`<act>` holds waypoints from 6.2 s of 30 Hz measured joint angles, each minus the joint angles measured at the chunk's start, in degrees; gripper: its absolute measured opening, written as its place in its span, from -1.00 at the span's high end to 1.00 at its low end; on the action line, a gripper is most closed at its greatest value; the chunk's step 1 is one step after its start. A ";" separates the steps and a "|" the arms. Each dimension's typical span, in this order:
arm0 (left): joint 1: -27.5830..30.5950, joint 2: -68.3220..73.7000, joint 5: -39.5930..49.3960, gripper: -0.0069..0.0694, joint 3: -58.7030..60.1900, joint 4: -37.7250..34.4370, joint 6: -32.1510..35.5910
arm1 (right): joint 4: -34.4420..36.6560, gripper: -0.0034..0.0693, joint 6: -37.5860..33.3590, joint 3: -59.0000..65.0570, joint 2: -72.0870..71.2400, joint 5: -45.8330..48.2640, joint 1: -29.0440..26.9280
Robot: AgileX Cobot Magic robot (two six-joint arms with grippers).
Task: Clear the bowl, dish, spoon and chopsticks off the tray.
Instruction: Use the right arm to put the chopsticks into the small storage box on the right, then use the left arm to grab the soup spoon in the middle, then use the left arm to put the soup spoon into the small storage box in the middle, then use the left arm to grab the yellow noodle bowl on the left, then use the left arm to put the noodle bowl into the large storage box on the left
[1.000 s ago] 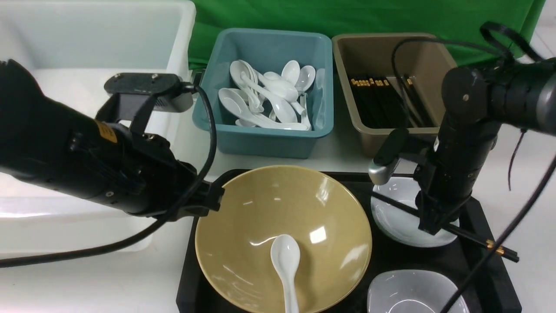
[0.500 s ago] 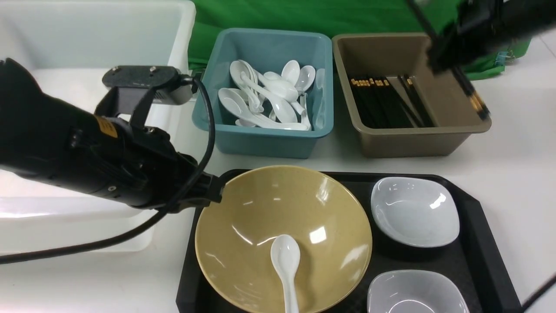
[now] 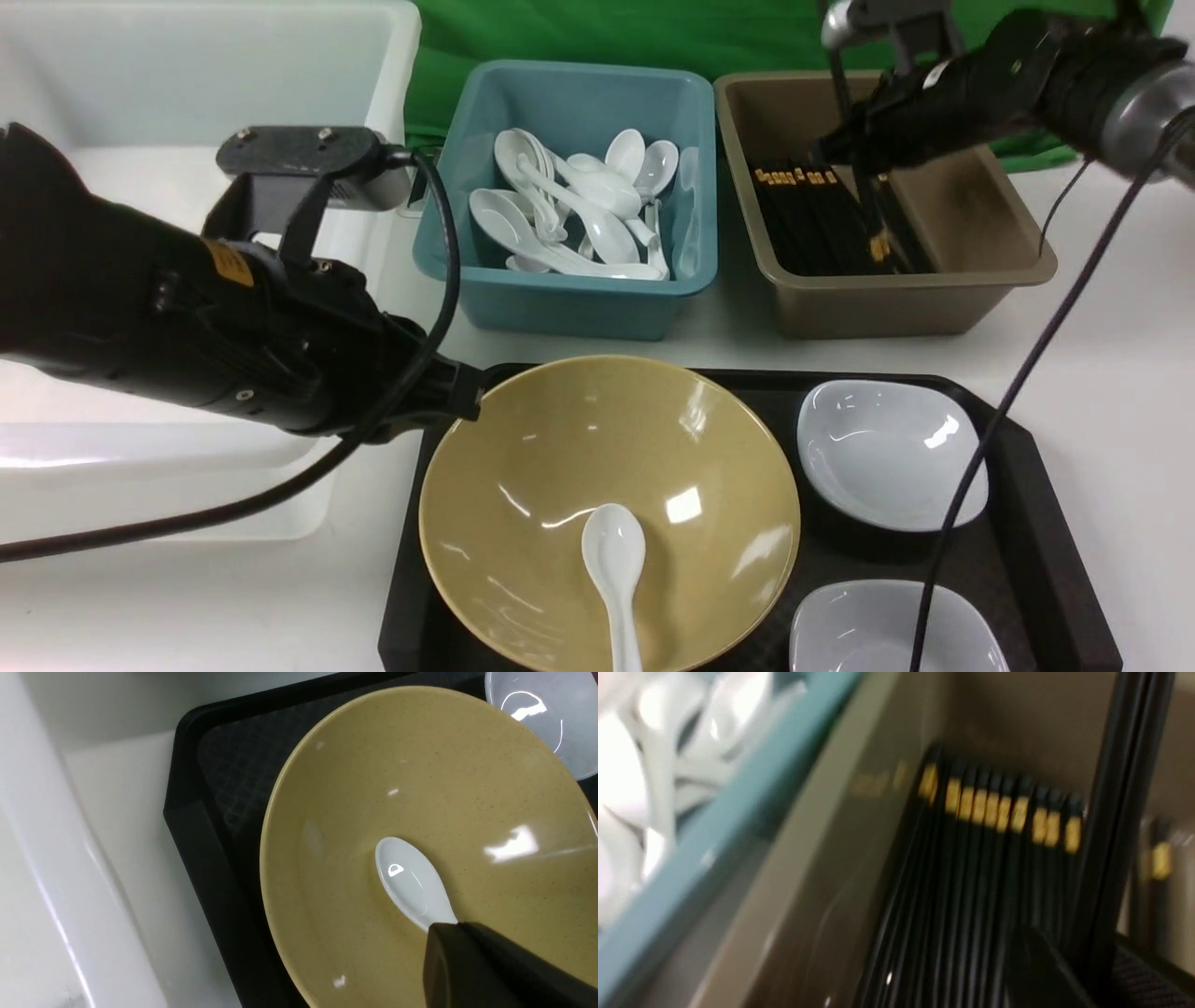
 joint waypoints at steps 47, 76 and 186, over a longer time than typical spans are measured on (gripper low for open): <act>-11.51 44.79 28.56 -0.11 -29.53 -1.35 -23.36 | -12.96 0.57 8.82 17.06 -44.36 37.90 2.82; -2.53 43.33 11.22 0.39 -63.29 14.79 -15.11 | -12.33 0.50 5.76 17.13 -45.92 36.69 2.82; 62.56 25.64 12.94 0.77 -26.66 -3.82 -0.34 | -1.50 0.41 2.79 18.11 -45.98 37.93 3.83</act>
